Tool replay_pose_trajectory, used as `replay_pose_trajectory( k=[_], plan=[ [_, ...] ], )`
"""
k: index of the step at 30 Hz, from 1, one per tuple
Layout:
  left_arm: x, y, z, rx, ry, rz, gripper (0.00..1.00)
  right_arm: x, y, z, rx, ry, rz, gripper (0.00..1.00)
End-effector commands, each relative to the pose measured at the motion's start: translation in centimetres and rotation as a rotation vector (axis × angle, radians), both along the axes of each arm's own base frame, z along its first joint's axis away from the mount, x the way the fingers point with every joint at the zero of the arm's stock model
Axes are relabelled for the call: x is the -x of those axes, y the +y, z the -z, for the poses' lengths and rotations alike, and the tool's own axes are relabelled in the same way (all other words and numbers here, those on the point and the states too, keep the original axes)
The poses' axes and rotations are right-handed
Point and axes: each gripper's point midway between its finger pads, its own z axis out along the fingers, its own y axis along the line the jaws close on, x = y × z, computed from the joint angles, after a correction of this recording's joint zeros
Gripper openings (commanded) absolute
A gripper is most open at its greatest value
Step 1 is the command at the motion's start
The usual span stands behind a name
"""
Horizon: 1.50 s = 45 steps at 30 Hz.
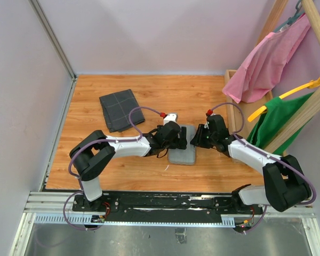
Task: Sort the tools into containers
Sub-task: Close the storage box at the center of the board, then reset both arms
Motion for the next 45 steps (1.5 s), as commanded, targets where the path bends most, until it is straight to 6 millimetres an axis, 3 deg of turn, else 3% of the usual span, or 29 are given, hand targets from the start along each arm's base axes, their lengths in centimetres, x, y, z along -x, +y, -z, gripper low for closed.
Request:
replay_pose_trajectory(
  k=[1, 9, 17, 22, 27, 31, 39, 41, 44, 45],
  plan=[
    [6.3, 8.4, 9.2, -0.406, 0.244, 0.060, 0.93, 1.4, 1.0, 1.2, 0.071, 0.049, -0.062, 0.30],
    [6.5, 7.9, 9.4, -0.404, 0.248, 0.072, 0.92, 2.2, 1.7, 2.6, 0.084, 0.102, -0.083, 0.25],
    [6.5, 7.6, 9.4, -0.401, 0.250, 0.078, 0.92, 3.4, 2.4, 4.4, 0.071, 0.149, -0.087, 0.03],
    [6.4, 7.9, 9.1, -0.404, 0.237, 0.060, 0.91, 3.1, 2.2, 3.6, 0.091, 0.122, -0.085, 0.03],
    [5.9, 8.2, 7.3, -0.378, 0.194, 0.017, 0.92, 1.6, 1.6, -0.7, 0.135, -0.013, -0.118, 0.20],
    [5.1, 8.2, 4.3, -0.320, 0.125, -0.017, 0.92, 0.9, 1.1, -5.1, 0.142, -0.153, -0.148, 0.27],
    [3.2, 8.8, -6.2, -0.110, -0.128, -0.088, 0.98, 2.1, -0.7, -11.1, 0.150, -0.392, -0.194, 0.53],
    [3.0, 9.7, -8.9, -0.057, -0.196, -0.117, 0.99, 2.4, -1.9, -12.3, 0.167, -0.447, -0.157, 0.68],
    [3.0, 11.6, -12.7, 0.015, -0.288, -0.172, 0.99, 3.0, -3.7, -13.8, 0.183, -0.530, -0.103, 1.00],
    [3.2, 12.3, -13.7, 0.034, -0.314, -0.193, 0.99, 3.3, -4.3, -14.2, 0.186, -0.554, -0.085, 0.99]
  ],
)
